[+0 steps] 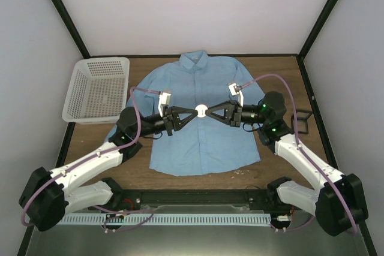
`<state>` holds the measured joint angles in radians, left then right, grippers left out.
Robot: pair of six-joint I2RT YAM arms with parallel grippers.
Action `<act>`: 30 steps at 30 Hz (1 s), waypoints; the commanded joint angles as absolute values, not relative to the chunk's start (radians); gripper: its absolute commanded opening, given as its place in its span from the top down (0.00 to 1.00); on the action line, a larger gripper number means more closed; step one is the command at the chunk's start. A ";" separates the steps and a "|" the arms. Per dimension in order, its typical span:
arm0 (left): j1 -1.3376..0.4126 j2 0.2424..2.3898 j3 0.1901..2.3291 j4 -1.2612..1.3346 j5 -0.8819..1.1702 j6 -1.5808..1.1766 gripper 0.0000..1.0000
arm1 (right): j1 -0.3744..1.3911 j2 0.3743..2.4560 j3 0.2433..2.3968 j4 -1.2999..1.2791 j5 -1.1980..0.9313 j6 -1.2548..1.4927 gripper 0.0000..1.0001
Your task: Pin the brooch onto the clothing
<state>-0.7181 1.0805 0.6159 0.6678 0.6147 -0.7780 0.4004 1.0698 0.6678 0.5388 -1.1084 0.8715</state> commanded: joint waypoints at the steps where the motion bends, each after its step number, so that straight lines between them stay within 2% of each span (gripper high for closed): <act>1: -0.728 1.089 0.651 0.698 0.636 -0.763 1.00 | 0.396 1.074 0.669 0.576 -1.140 0.874 0.88; 4: -0.729 1.092 0.655 0.695 0.638 -0.762 1.00 | 0.396 1.081 0.669 0.580 -1.151 0.875 0.90; 7: -0.730 1.096 0.657 0.694 0.638 -0.762 1.00 | 0.396 1.086 0.668 0.585 -1.158 0.878 0.99; 30: -0.732 1.098 0.673 0.653 0.634 -0.756 1.00 | 0.396 1.044 0.644 0.589 -1.111 0.873 0.99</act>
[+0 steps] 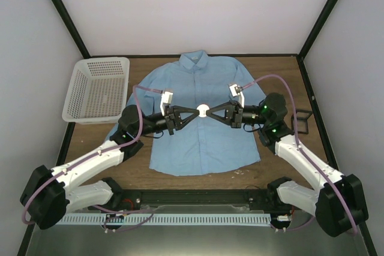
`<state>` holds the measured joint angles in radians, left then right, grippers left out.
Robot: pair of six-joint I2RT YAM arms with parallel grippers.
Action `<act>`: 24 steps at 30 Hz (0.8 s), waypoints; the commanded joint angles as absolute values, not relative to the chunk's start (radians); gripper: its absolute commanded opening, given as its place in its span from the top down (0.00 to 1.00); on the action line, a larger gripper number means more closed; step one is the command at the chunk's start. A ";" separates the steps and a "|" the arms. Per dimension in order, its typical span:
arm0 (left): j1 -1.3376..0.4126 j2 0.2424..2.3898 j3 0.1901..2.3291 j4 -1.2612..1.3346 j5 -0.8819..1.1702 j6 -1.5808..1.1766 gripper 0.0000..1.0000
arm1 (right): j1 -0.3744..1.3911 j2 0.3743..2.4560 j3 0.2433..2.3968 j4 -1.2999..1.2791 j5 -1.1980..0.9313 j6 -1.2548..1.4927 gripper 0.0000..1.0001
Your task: Pin the brooch onto the clothing
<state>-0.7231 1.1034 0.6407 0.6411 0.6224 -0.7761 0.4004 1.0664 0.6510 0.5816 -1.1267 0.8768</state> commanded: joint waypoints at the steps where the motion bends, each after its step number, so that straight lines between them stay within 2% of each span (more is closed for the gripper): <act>1: -0.731 1.100 0.673 0.651 0.634 -0.757 1.00 | 0.396 1.042 0.643 0.589 -1.109 0.874 0.99; 4: -0.732 1.097 0.676 0.640 0.632 -0.758 0.98 | 0.396 1.034 0.637 0.588 -1.098 0.877 0.99; 8: -0.731 1.089 0.679 0.619 0.625 -0.753 0.88 | 0.396 1.026 0.631 0.585 -1.080 0.877 0.99; 14: -0.732 1.067 0.673 0.595 0.610 -0.739 0.68 | 0.394 1.026 0.623 0.581 -1.066 0.878 0.99; 18: -0.731 1.044 0.656 0.584 0.588 -0.734 0.49 | 0.395 1.020 0.621 0.566 -1.048 0.870 0.99; 24: -0.731 0.994 0.634 0.517 0.537 -0.711 0.36 | 0.386 1.003 0.621 0.498 -0.999 0.839 0.99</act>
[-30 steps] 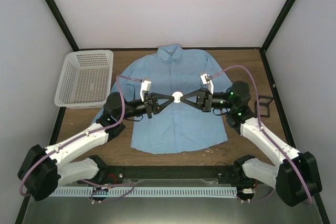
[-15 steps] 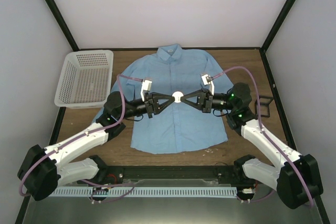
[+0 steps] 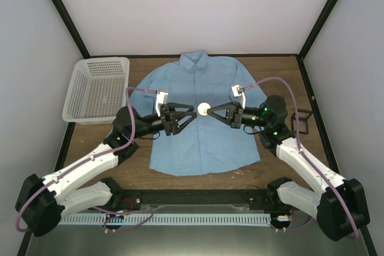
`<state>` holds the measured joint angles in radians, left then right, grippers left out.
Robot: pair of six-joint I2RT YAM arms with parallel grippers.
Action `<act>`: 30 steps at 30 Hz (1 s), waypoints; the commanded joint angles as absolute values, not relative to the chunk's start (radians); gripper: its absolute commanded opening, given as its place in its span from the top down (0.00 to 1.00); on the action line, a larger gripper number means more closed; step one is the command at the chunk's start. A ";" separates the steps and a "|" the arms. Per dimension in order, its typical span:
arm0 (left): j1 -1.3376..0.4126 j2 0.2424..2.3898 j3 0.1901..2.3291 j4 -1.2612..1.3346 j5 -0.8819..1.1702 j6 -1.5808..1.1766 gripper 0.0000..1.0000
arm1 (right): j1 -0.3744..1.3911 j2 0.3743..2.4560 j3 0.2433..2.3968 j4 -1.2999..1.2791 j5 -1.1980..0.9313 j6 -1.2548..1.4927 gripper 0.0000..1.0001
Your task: Pin the brooch onto the clothing
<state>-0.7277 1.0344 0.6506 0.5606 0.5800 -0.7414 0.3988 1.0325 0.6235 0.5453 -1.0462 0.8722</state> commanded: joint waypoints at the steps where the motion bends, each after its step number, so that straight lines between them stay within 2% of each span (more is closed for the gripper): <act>1: -0.731 0.983 0.627 0.503 0.526 -0.708 0.30 | 0.381 0.997 0.621 0.481 -0.987 0.828 0.99; 3: -0.731 0.961 0.607 0.469 0.491 -0.706 0.25 | 0.368 0.987 0.617 0.439 -0.958 0.790 0.99; 7: -0.726 0.912 0.562 0.410 0.448 -0.711 0.23 | 0.346 0.976 0.620 0.344 -0.903 0.683 0.99; 11: -0.718 0.869 0.535 0.327 0.393 -0.717 0.18 | 0.339 0.995 0.656 0.223 -0.824 0.532 0.99; 17: -0.635 0.876 0.555 0.185 0.365 -0.737 0.13 | 0.339 1.042 0.707 0.049 -0.537 0.285 0.99; 23: -0.558 1.051 0.652 0.102 0.436 -0.703 0.09 | 0.339 1.199 0.770 0.020 -0.244 0.139 0.99; 30: -0.550 1.305 0.847 -0.003 0.439 -0.597 0.10 | 0.339 1.447 0.902 0.065 -0.166 -0.022 0.99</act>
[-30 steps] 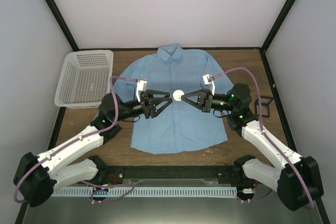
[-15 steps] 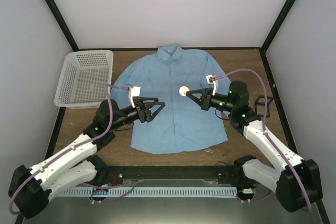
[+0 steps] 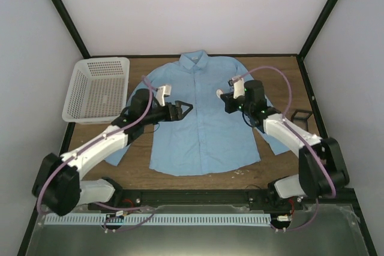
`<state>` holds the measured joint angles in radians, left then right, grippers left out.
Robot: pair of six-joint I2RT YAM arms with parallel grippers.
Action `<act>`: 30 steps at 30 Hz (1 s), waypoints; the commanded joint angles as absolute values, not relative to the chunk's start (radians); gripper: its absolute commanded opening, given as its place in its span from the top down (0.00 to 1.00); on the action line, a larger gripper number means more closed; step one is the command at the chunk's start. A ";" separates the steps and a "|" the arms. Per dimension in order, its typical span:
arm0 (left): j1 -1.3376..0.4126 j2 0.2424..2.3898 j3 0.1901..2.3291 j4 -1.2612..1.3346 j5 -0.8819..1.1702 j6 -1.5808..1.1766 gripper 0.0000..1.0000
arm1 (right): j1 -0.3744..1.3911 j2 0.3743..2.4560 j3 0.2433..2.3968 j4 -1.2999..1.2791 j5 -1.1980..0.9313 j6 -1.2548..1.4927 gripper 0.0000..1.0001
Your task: Pin the brooch onto the clothing
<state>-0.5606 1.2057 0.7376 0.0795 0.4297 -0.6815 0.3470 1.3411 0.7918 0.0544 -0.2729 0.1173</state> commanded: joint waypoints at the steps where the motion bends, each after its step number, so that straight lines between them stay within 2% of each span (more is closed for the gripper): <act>1: -0.545 1.348 0.882 -0.033 0.425 -0.581 0.10 | 0.339 1.491 0.934 0.064 -0.153 -0.045 0.99; 6: -0.516 1.562 1.056 -0.096 0.392 -0.511 0.15 | 0.324 1.647 1.015 0.158 -0.087 -0.176 0.99; 10: -0.514 1.754 1.210 -0.114 0.378 -0.420 0.21 | 0.269 1.787 1.111 0.199 -0.194 -0.311 0.99; 16: -0.512 2.014 1.496 -0.192 0.354 -0.220 0.37 | 0.186 1.983 1.369 0.092 -0.333 -0.397 0.99; 22: -0.518 2.235 1.791 -0.279 0.245 -0.117 0.44 | 0.176 2.128 1.545 -0.009 -0.361 -0.463 0.99; 27: -0.529 2.465 2.147 -0.440 0.178 -0.166 0.44 | 0.175 2.176 1.560 0.011 -0.297 -0.431 0.99; 30: -0.546 2.550 2.267 -0.444 0.136 -0.202 0.42 | 0.176 2.189 1.565 0.024 -0.274 -0.429 0.99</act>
